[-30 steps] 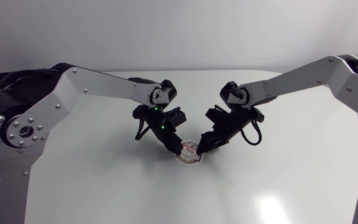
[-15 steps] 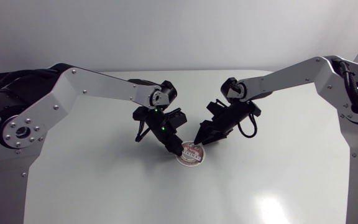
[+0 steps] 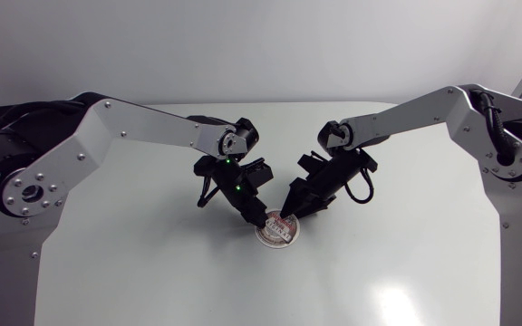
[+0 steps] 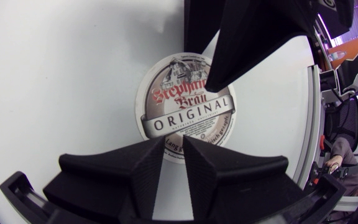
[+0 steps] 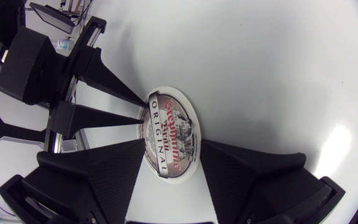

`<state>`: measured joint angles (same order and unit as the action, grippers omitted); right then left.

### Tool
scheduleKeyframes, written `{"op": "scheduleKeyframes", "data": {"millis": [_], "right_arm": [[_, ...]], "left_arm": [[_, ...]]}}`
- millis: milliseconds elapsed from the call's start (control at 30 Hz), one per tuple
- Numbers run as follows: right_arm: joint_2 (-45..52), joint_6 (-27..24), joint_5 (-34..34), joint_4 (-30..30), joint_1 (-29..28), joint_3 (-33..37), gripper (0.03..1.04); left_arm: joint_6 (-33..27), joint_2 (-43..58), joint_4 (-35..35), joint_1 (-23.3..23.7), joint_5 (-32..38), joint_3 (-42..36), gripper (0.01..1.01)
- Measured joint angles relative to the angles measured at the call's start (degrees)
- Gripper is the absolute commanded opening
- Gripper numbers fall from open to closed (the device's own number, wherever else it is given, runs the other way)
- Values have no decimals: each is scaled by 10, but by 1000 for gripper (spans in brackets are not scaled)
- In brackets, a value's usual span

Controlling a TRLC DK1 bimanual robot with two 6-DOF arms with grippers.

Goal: Turn the coaster over.

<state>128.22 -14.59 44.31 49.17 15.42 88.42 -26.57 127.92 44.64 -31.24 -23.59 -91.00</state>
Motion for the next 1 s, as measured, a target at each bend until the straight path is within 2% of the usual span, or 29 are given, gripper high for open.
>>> {"op": "scheduleKeyframes", "data": {"millis": [67,167,433,667,800,833,900,967,1000], "right_arm": [[0,-2,-2,4,3,-3,341],[0,-4,-4,6,5,-11,43],[-11,-13,-8,9,19,-45,44],[-71,-13,-8,6,34,-68,43],[-116,-13,-11,6,38,-71,43],[-128,-13,-15,6,39,-71,43],[-151,-13,-30,4,41,-71,43],[-178,-13,-97,-18,51,-75,43],[-192,-13,-144,-42,61,-81,43]], "left_arm": [[0,-1,1,0,0,1,239],[0,-2,0,0,0,4,241],[0,-9,1,0,0,14,241],[0,-31,1,7,-5,30,277],[1,-72,7,32,-16,45,482],[3,-82,8,40,-16,47,574],[5,-108,8,57,-16,53,834],[7,-133,10,73,-16,55,970],[8,-144,10,79,-16,56,979]]}}
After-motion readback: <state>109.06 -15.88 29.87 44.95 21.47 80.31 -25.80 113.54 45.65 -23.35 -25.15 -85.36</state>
